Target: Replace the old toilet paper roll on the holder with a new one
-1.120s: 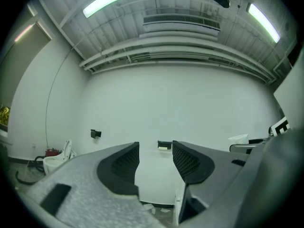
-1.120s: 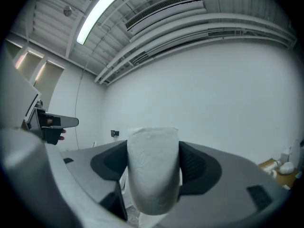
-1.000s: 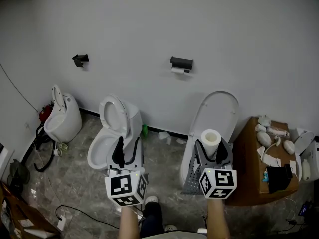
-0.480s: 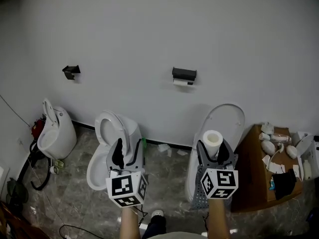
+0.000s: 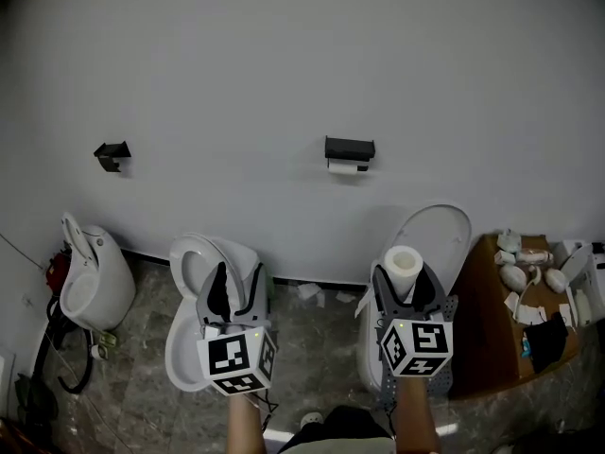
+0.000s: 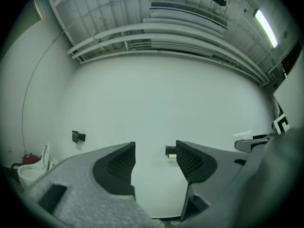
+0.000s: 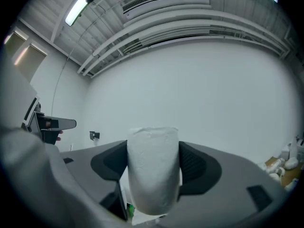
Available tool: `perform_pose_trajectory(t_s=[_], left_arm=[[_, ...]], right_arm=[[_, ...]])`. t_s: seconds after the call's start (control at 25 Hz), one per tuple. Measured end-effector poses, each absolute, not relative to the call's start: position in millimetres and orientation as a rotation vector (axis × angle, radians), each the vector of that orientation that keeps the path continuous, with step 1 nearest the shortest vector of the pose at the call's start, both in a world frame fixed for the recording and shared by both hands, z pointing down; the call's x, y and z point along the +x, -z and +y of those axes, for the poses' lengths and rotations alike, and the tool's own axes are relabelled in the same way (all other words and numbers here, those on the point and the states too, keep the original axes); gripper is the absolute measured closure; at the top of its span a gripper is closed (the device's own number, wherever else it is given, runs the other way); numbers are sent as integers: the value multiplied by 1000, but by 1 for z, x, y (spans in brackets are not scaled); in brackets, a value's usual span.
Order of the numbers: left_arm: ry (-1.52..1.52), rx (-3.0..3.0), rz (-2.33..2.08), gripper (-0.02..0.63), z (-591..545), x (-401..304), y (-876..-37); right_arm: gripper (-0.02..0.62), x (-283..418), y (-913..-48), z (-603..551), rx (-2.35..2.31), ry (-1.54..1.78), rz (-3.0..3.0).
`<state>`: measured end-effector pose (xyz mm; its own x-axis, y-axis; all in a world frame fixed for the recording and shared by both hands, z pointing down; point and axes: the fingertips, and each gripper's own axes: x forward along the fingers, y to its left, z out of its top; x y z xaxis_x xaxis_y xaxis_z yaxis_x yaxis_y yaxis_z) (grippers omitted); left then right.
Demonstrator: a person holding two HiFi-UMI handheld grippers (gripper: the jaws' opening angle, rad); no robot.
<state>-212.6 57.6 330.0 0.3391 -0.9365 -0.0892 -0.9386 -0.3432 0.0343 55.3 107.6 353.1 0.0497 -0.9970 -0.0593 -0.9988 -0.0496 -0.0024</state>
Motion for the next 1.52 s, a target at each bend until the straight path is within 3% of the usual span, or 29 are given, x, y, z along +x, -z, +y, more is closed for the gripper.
perform_pose_trajectory(t_s=[0.64,1.52], left_arm=[[-107,-2578,1793,356,-56,-196,-353],[-60,-2615,1633,356,-279,-59,-336]], right_arm=[[290,77,-368,-3,-2297,-36,2127],[290,197,-343,-213,-2338,-110,2051]])
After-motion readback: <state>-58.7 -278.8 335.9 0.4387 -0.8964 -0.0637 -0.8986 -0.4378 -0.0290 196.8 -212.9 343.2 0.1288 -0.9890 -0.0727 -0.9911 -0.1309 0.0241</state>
